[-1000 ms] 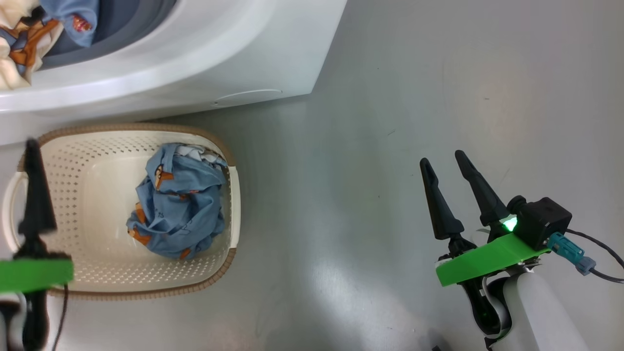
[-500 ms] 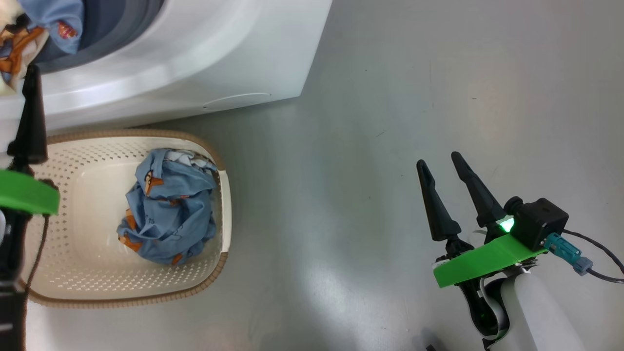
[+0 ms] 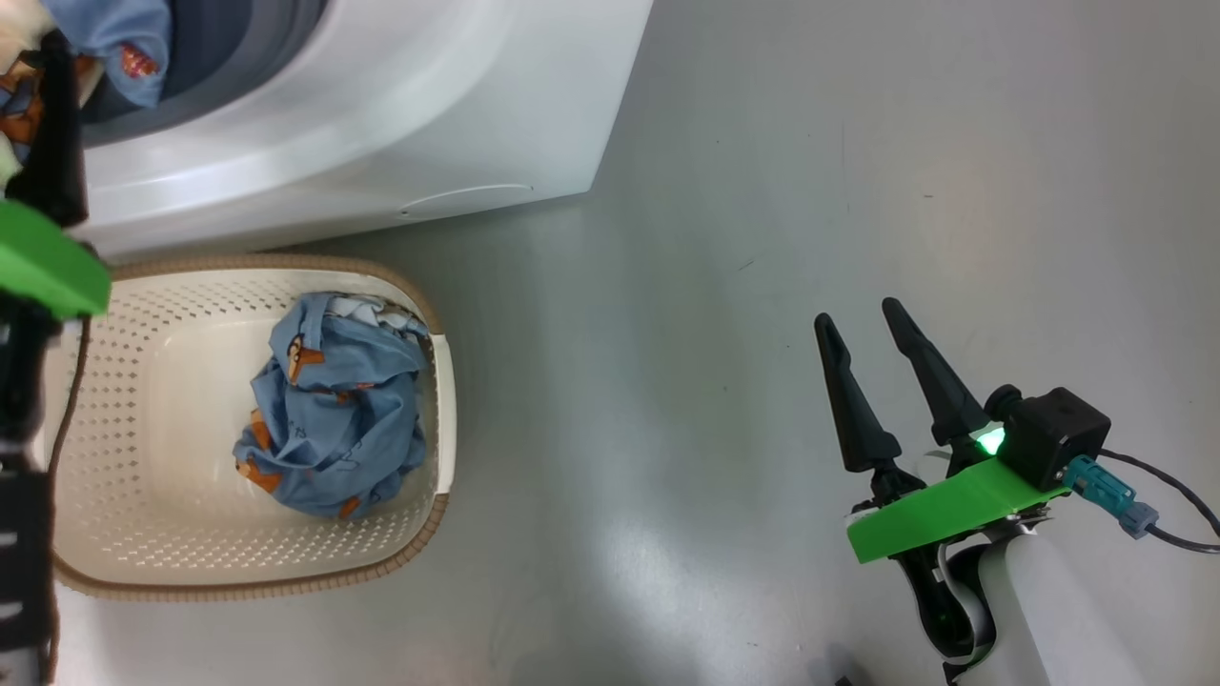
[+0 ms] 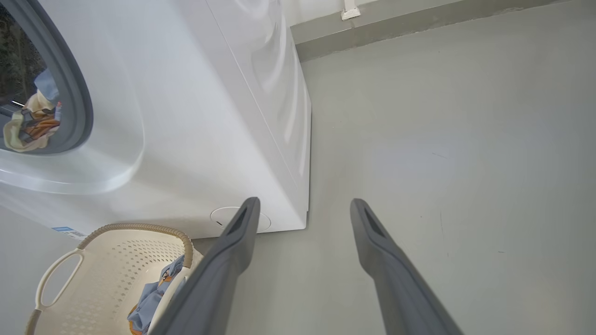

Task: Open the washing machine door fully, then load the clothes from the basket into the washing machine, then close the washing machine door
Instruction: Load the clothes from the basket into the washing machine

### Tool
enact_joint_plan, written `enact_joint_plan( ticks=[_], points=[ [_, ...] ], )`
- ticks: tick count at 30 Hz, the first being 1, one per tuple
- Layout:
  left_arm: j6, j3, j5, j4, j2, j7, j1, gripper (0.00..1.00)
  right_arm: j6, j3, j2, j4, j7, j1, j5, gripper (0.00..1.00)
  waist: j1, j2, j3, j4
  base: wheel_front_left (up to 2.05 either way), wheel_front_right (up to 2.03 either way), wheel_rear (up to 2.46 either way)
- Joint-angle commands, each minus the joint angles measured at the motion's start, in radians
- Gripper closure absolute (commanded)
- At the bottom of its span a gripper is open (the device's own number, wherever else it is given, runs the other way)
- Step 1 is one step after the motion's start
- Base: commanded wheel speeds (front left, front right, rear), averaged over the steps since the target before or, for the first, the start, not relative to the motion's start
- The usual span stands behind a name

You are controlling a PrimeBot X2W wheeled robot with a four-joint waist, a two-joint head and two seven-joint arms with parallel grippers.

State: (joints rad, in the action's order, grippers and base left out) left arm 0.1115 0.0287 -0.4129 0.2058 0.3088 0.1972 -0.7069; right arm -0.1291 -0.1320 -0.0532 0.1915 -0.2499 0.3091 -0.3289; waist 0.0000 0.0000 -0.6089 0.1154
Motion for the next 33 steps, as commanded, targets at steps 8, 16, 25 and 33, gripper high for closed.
enact_joint_plan(
  ticks=[8, 16, 25, 33],
  points=[
    [-0.023, -0.006, -0.019, 0.029, 0.022, 0.085, -0.088, 0.0, -0.002, -0.027, 0.003, -0.013, -0.012, -0.015, -0.036, 0.0, 0.0, 0.0, -0.011, 0.003, 0.0, 0.0, 0.0],
    [-0.056, -0.004, -0.02, 0.096, 0.025, 0.108, -0.156, 0.0, -0.002, -0.038, 0.003, -0.008, -0.012, -0.01, -0.052, 0.0, 0.0, 0.0, -0.027, 0.014, 0.0, 0.0, 0.0],
    [-0.095, 0.018, -0.033, 0.196, 0.027, 0.107, -0.209, 0.0, -0.002, -0.046, 0.003, -0.008, -0.012, -0.005, -0.061, 0.0, 0.0, 0.0, -0.052, 0.023, 0.0, 0.0, 0.0],
    [-0.115, 0.033, -0.06, 0.292, 0.024, 0.126, -0.249, 0.62, -0.002, -0.057, 0.003, 0.0, -0.012, 0.005, -0.066, 0.0, 0.0, 0.0, -0.066, 0.02, 0.0, 0.0, 0.0]
  ],
)
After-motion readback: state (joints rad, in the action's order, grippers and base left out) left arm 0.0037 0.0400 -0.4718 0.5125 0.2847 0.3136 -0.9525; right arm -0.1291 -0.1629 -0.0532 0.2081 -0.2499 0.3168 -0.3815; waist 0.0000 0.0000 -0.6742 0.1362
